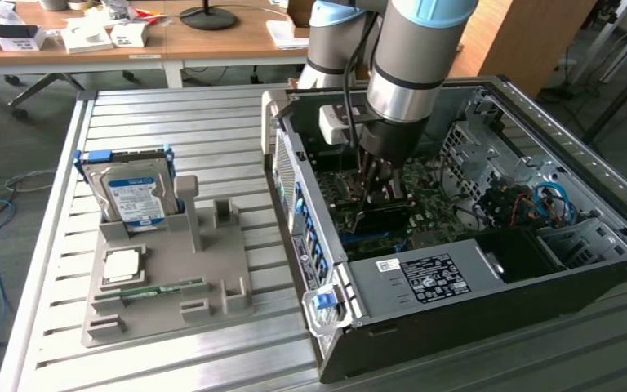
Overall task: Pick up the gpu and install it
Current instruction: 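Press down on the gpu until it lock into place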
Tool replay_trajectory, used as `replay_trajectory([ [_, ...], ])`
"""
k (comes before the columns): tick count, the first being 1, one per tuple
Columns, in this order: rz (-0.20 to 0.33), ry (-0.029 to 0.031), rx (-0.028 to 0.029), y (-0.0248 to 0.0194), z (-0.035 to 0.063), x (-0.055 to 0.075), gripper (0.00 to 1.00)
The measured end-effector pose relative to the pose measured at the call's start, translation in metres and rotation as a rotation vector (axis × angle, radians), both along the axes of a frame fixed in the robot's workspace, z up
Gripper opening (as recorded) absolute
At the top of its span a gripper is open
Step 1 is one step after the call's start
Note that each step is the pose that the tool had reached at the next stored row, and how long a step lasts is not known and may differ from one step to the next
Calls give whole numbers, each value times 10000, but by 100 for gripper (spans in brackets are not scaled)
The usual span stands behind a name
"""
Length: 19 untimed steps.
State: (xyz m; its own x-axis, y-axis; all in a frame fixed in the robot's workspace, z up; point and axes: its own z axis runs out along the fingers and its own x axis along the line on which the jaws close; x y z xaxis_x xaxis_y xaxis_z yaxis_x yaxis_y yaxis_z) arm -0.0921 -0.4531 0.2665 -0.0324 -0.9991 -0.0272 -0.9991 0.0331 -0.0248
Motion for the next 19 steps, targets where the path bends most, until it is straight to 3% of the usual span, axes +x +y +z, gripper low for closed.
replay_trajectory([
  [19, 0, -3, 8, 1, -29, 0, 11],
])
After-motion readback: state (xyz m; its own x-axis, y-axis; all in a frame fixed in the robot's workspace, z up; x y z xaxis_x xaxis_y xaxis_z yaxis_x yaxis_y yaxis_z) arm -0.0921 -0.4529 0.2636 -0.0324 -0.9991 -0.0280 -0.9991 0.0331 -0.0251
